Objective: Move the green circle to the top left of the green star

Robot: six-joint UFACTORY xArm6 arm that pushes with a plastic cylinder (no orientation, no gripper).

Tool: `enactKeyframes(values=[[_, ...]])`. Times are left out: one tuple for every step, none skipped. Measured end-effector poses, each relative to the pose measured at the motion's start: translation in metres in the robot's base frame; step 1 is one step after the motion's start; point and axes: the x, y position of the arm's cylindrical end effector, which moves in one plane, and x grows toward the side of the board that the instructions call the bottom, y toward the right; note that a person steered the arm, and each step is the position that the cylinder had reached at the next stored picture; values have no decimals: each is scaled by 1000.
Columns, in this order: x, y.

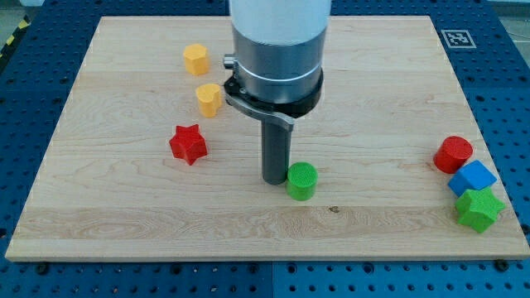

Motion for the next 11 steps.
enactKeyframes(values=[[0, 1], [5, -4], [8, -8], [10, -6], [18, 6], [18, 7], [18, 12], [18, 20], [1, 21], [-6, 39], [5, 43]])
